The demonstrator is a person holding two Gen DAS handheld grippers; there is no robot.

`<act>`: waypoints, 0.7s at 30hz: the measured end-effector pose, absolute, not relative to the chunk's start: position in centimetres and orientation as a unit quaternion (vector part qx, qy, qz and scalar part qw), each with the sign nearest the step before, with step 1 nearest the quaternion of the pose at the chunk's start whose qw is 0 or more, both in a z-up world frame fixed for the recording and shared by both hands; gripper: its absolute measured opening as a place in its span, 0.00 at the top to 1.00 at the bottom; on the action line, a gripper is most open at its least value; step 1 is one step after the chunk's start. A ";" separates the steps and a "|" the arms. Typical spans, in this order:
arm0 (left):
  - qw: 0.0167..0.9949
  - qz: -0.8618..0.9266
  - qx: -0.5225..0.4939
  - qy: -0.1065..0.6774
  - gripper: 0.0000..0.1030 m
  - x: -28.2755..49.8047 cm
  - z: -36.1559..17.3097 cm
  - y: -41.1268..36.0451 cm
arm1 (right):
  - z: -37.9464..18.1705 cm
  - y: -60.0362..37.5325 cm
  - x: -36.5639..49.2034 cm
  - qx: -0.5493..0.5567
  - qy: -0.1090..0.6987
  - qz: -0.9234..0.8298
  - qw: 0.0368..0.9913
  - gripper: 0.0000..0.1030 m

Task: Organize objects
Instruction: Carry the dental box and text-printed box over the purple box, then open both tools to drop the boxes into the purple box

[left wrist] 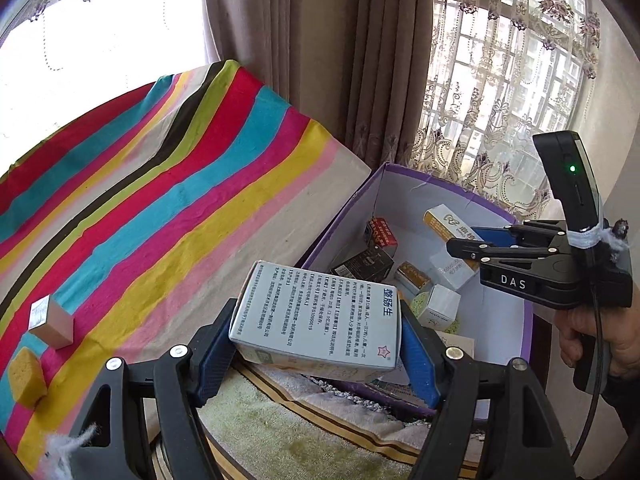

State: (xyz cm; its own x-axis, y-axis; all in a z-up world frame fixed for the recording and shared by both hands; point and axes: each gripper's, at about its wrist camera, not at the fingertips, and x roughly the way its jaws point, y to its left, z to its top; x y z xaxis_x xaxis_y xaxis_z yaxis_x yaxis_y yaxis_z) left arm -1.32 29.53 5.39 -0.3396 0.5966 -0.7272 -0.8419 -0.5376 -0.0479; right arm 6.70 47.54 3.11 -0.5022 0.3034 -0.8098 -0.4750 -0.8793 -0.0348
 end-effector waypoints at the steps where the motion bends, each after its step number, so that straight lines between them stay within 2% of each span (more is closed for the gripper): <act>1: 0.452 0.799 -0.358 0.171 0.28 -1.3 5.4 29.8 | 3.2 47.8 6.8 -0.443 0.098 0.861 0.230 0.67; 10: 0.483 0.772 -0.387 0.145 0.26 -2.3 5.1 32.7 | 3.8 49.8 7.6 -0.432 0.111 0.861 0.244 0.67; 16: 0.465 0.781 -0.398 0.126 0.18 -3.2 4.8 31.9 | 4.0 50.0 7.5 -0.429 0.109 0.862 0.246 0.66; 18: 0.460 0.784 -0.398 0.123 0.18 -3.5 4.9 31.5 | 3.9 50.1 7.4 -0.430 0.110 0.861 0.247 0.62; 20: 0.455 0.787 -0.399 0.119 0.18 -3.7 4.9 31.0 | 3.8 50.2 7.4 -0.432 0.111 0.860 0.249 0.52; 21: 0.452 0.788 -0.401 0.116 0.18 -3.9 4.8 30.8 | 3.7 50.1 7.4 -0.431 0.113 0.861 0.247 0.51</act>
State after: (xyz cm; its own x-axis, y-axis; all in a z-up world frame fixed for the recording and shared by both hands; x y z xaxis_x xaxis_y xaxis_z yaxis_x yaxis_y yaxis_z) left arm -3.92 30.75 4.78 -0.2684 0.6200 -0.7373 -0.8059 -0.5638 -0.1807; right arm 7.36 50.14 3.74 -0.5068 0.3289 -0.7968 -0.5227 -0.8523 -0.0193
